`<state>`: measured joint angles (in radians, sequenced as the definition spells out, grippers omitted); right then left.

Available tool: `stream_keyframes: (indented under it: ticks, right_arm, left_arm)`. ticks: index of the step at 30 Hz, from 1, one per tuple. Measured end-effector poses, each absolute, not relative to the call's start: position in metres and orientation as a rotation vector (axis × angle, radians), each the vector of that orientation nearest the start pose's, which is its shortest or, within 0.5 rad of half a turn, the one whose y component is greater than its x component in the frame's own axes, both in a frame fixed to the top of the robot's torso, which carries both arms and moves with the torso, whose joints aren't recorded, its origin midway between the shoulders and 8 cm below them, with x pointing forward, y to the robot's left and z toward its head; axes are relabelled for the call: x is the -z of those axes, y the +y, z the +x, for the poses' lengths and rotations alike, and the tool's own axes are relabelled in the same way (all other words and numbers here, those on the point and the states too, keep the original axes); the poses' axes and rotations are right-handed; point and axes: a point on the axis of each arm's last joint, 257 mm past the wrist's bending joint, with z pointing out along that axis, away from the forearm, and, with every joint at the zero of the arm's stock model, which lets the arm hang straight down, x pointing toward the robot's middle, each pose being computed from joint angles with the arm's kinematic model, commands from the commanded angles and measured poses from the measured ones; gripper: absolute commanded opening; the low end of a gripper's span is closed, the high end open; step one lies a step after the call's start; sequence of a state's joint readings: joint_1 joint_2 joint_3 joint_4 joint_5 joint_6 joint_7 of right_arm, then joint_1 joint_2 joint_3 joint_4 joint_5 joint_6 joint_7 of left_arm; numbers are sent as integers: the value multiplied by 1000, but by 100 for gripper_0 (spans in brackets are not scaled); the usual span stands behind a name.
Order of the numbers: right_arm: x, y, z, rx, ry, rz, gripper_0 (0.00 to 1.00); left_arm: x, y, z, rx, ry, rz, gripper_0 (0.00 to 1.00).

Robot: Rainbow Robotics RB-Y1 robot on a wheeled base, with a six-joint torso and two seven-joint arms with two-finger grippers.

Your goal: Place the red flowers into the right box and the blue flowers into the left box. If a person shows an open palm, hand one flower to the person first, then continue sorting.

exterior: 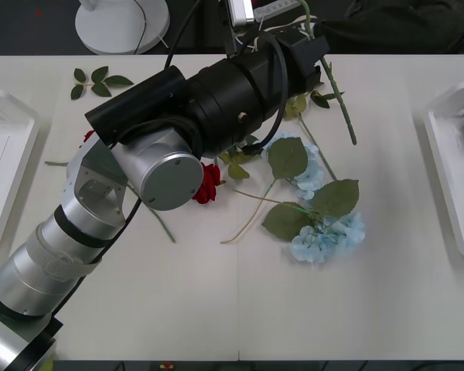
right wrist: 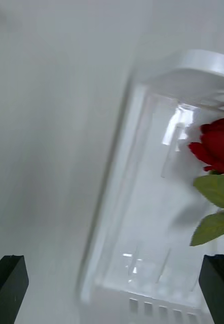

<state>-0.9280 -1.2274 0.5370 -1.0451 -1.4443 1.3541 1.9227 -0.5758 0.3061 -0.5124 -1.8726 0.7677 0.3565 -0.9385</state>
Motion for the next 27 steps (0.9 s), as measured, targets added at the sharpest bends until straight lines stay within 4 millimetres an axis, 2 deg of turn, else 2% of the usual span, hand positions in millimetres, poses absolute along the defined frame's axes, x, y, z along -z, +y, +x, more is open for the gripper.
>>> stream_keyframes:
  ticks: [7, 10, 18, 22, 27]
  right_arm:
    - [99, -341, 488, -460, 2610, -723, 100]
    - [88, -306, 475, -658, 2558, -756, 100]
    - [78, -258, 446, -909, 2488, -834, 100]
    - [63, -237, 435, -1027, 2434, -861, 100]
    - [48, -224, 429, -1122, 2381, -868, 100]
  left_arm:
    - [-29, -108, 477, 1381, 1519, 165, 0]
    - [-29, -108, 477, 1381, 1519, 165, 0]
    - [-29, -108, 477, 1381, 1519, 165, 0]
    - [-29, -108, 477, 1381, 1519, 165, 0]
    - [-29, -108, 477, 1381, 1519, 165, 0]
